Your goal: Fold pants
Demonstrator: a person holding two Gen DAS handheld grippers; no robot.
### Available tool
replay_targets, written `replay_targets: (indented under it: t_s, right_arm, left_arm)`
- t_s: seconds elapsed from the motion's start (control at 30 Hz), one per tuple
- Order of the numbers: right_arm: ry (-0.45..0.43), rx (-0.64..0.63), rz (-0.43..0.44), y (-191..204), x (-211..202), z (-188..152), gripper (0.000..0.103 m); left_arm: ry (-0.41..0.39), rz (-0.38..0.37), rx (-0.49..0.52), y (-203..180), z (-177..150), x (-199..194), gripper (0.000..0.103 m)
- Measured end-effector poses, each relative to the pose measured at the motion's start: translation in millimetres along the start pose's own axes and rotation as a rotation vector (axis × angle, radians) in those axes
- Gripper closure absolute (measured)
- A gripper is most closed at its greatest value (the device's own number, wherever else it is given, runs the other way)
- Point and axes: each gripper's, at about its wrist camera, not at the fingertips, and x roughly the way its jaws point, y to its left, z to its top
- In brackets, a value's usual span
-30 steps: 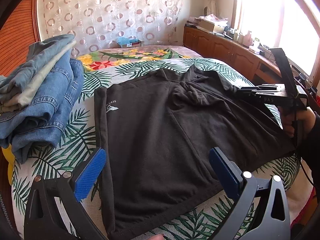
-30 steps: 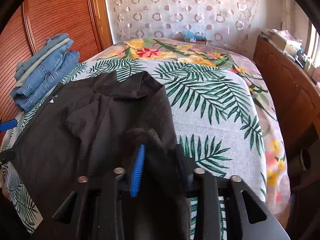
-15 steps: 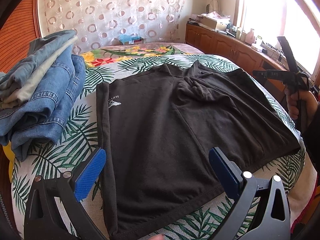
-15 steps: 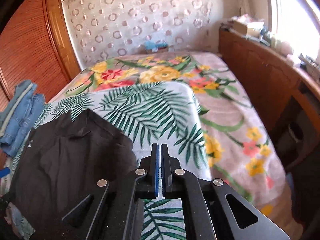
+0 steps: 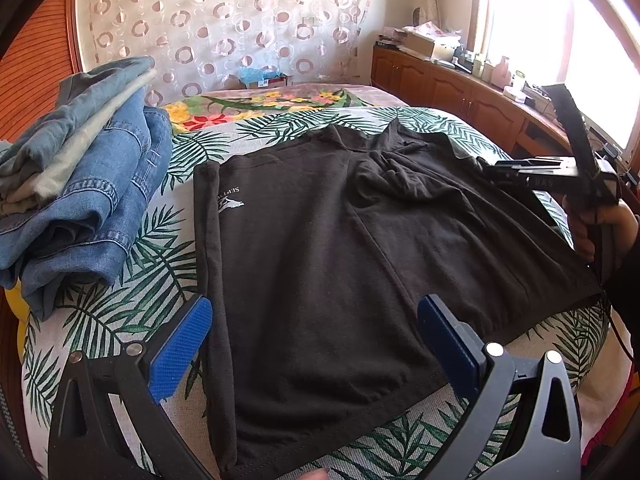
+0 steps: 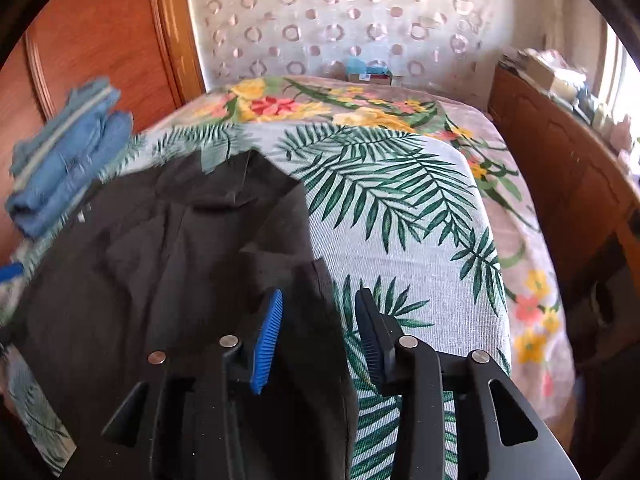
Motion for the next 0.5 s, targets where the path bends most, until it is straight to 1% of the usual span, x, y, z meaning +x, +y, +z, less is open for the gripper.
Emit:
replay_targets:
  t_s: [0.23,0.27,0.3,0.33,0.43,0.5]
  right_arm:
    - [-0.004,-0.009,0.002,-7,0,4,0.063]
    - [-0.002,-0.010,0.006,-6,0,4,0.074]
    - [0.003,-0.006,0.023,-8,1,5,0.092]
    - [0.007,-0.002,0.043,-4,1,4,0.097]
    - [-0.031,0.023,0.035,-11,-9,7,0.099]
    - [-0.063,0.059,0.005,-16,-17,7,0.100]
  left_arm:
    - [-0.002,0.002,0.001,0,1,1,0.000]
    - [0.000,0.002,0.002,0,0,1,0.000]
    - [0.003,0.004,0.003,0,0,2,0.000]
    - [0.007,0.006,0.003,-1,0,4,0.000]
    - [0.018,0.010,0.009,-1,-1,7,0.000]
    - [0.027,0.015,0.013,0,-2,8,0.000]
